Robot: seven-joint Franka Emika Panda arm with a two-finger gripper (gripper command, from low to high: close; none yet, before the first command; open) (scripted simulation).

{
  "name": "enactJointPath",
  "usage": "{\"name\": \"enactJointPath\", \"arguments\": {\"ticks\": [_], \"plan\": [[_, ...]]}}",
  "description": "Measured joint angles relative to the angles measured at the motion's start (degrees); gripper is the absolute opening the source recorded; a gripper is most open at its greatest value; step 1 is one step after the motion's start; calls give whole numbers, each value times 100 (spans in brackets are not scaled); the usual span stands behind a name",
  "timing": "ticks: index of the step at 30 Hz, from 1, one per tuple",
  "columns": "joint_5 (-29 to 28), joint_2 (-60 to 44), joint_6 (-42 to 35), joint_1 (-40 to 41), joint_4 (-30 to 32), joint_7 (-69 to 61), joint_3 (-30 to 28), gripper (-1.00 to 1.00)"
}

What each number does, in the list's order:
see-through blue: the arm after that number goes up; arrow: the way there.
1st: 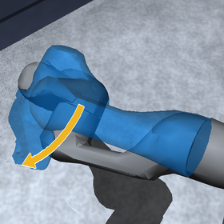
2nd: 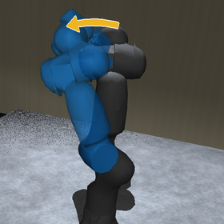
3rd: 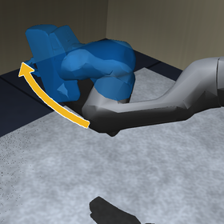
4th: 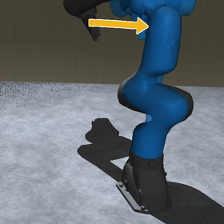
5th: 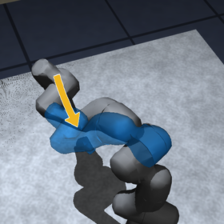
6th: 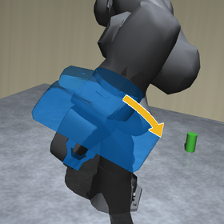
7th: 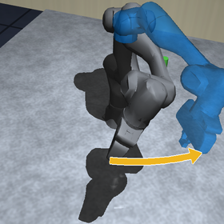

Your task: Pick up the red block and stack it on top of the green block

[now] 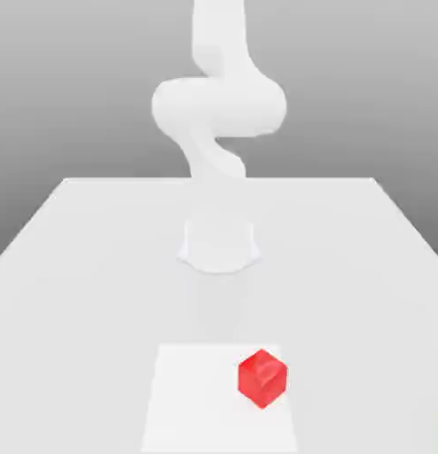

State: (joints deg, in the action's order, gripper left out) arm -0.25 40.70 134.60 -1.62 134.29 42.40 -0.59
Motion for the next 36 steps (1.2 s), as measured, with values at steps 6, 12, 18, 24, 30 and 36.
{"name": "enactJointPath", "arguments": {"ticks": [6, 12, 18, 24, 30, 36], "plan": [[-28, -1290, 705, -384, 624, -885, -148, 0], [17, -2537, 1388, -675, 1228, -1792, -218, 0], [67, -3784, 2069, -896, 1831, -2703, -182, 0], [118, -5030, 2954, -910, 2014, -3148, -102, 0], [185, -5599, 3430, -883, 1937, -3205, -61, -100], [134, -5303, 3177, -886, 1982, -3166, -73, -100]]}}
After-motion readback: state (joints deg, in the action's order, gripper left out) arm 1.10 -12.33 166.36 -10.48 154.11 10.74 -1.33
